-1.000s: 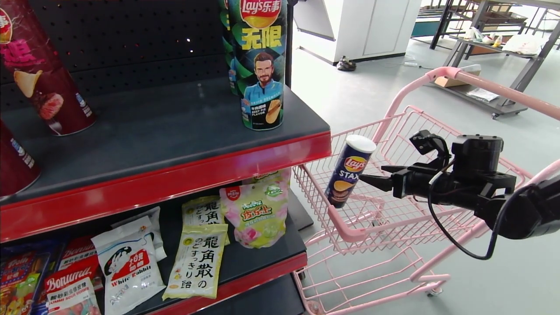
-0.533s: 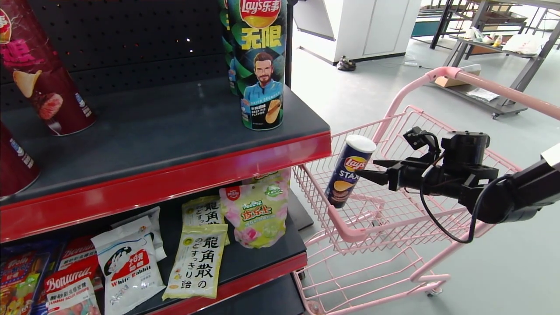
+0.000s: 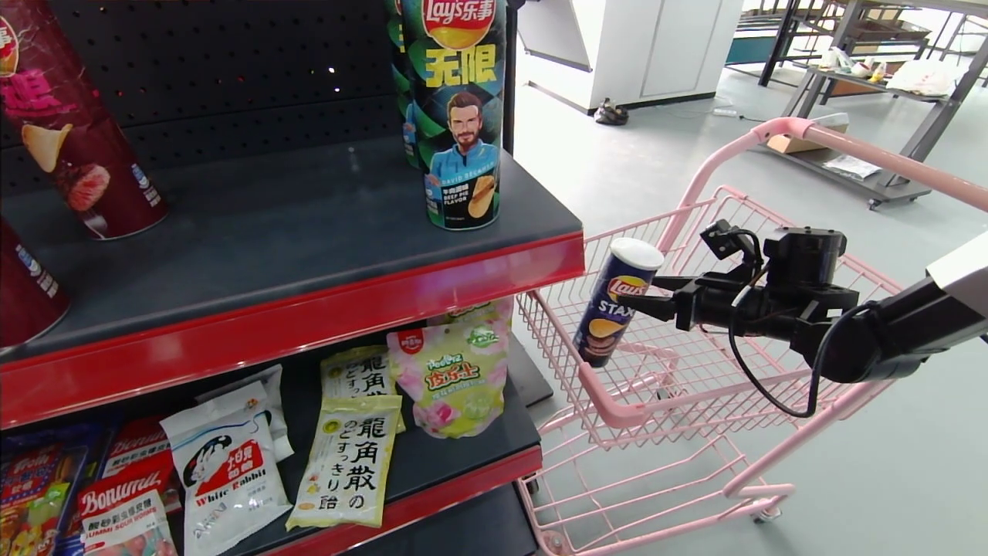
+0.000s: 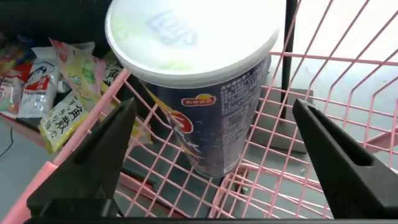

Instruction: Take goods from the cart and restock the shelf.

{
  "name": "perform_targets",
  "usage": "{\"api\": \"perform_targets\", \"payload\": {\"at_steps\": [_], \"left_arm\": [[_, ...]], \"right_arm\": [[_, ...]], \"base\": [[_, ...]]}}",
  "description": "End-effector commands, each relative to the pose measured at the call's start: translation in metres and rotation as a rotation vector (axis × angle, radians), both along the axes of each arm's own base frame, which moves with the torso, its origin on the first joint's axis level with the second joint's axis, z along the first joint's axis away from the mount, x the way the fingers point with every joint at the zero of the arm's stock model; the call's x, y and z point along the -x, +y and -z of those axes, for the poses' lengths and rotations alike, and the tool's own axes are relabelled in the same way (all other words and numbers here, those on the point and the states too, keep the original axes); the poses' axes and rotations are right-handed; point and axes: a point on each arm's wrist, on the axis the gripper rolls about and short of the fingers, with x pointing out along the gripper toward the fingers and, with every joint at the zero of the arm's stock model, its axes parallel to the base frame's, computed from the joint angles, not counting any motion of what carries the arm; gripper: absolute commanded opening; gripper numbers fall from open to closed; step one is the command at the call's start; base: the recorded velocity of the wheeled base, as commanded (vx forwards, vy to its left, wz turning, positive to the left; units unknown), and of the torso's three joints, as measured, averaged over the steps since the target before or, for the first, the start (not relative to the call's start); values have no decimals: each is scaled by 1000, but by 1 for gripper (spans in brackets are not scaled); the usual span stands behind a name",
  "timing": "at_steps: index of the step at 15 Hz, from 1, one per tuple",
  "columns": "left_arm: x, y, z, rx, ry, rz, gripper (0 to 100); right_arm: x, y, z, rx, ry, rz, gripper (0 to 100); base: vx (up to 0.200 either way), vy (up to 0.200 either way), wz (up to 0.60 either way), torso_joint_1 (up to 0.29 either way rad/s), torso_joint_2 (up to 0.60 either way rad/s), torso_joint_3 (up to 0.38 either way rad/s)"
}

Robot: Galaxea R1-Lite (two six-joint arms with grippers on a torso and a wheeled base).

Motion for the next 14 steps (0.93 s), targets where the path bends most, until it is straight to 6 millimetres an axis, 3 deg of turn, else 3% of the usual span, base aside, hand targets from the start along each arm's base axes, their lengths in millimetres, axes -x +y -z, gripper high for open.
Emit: {"api": "perform_targets", "payload": {"at_steps": [1, 9, 10, 14], "left_arm": [[0, 0, 0, 0, 2, 1, 100], [-3, 0, 0, -4, 19, 0, 100], [-2, 0, 0, -4, 17, 2, 100], [-2, 0, 1, -4, 16, 0, 100]], "right_arm": [[-1, 1, 3, -1, 4, -10, 100], [-17, 24, 4, -19, -9, -50, 100], [-19, 26, 5, -19, -11, -50, 0], [-19, 31, 0, -22, -12, -12, 0]], "base": [[0, 0, 0, 0, 0, 0], [0, 0, 0, 0, 0, 0], [0, 0, 0, 0, 0, 0], [0, 0, 0, 0, 0, 0]]}}
